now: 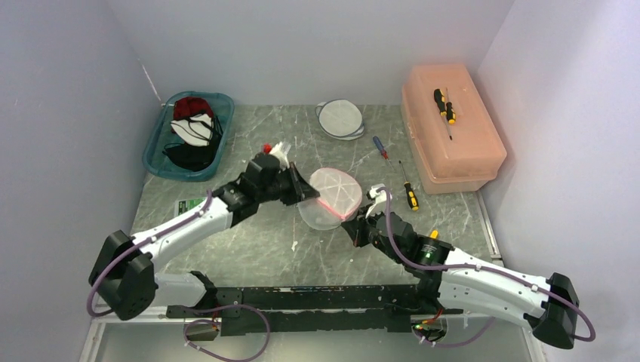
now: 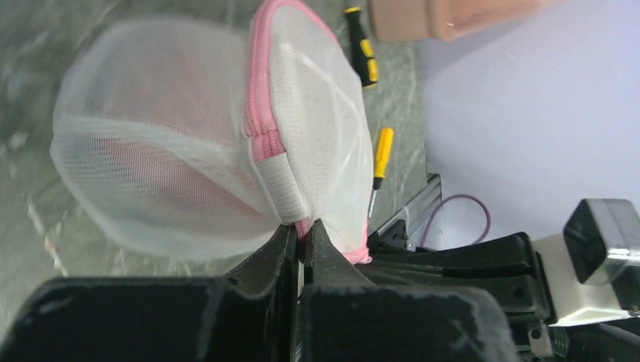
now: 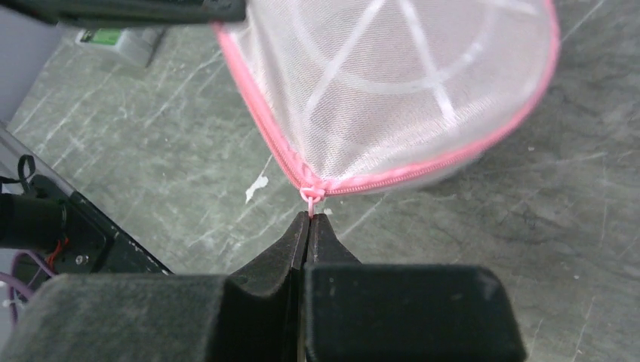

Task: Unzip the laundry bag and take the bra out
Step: Unzip the laundry bag at the center of the board.

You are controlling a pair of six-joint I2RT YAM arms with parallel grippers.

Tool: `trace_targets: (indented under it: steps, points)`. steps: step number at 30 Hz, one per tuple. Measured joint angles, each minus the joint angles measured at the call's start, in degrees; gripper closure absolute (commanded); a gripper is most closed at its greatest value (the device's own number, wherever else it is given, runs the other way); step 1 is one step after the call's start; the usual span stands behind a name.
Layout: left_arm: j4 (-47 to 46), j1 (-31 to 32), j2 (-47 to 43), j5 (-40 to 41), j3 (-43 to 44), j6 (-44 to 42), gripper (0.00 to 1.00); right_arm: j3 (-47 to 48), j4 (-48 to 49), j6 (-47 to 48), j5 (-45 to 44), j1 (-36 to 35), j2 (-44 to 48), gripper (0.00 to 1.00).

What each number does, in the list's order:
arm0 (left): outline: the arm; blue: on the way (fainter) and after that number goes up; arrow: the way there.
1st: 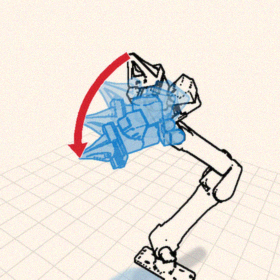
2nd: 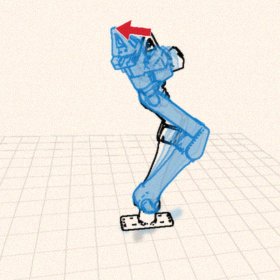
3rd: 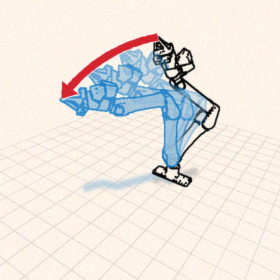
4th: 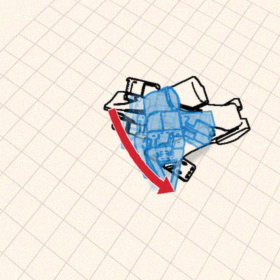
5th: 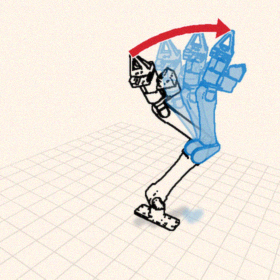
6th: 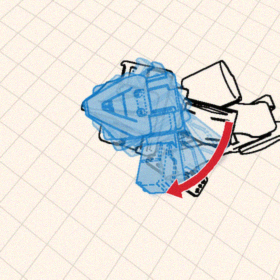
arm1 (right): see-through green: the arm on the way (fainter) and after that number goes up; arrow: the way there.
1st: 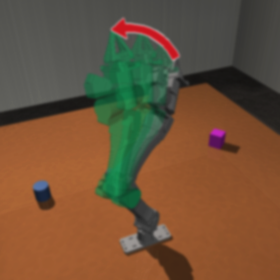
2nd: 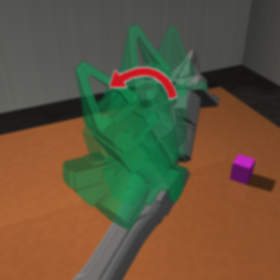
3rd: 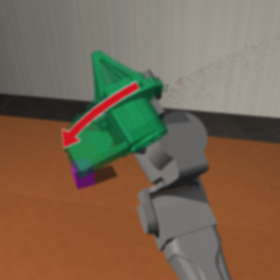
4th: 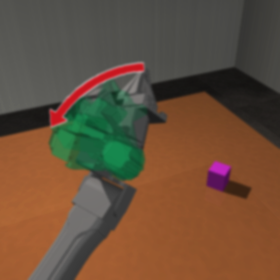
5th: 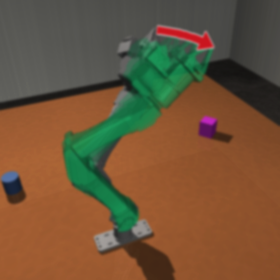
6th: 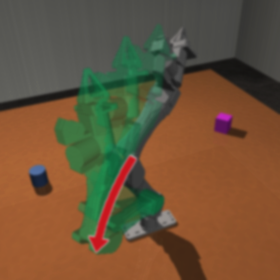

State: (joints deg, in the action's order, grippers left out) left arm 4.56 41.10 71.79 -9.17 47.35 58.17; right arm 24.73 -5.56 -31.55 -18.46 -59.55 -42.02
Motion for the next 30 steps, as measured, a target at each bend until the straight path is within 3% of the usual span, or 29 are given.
trace_targets:
  steps: [8, 14, 16, 19, 22, 30]
  points:
    - [0.44, -4.26, 12.52, -17.33, 15.61, -15.21, 0.97, 3.72, -1.27, 0.50, -5.53, -4.68, -0.83, 1.00]
    - [-5.79, -5.88, 15.87, -20.28, 9.57, -16.96, 0.93, 3.41, -1.20, -0.50, -7.08, -5.53, -5.66, 1.00]
    - [-7.45, -6.93, 15.87, -20.15, 5.44, -16.68, 0.83, 3.04, -0.52, -1.18, -7.17, -5.62, -8.09, 1.00]
    - [-6.99, -7.96, 15.78, -19.34, 2.12, -16.26, 0.37, 2.69, -0.04, -2.08, -7.15, -5.77, -11.54, 1.00]
    - [-4.22, -8.24, 13.86, -17.20, 1.64, -15.32, 0.07, 2.62, 0.48, -2.62, -7.13, -5.81, -13.35, 1.00]
    - [2.32, -7.80, -7.26, -10.78, -3.91, -4.39, 0.06, 2.62, 2.89, -2.82, -6.88, -5.79, -14.38, 1.00]
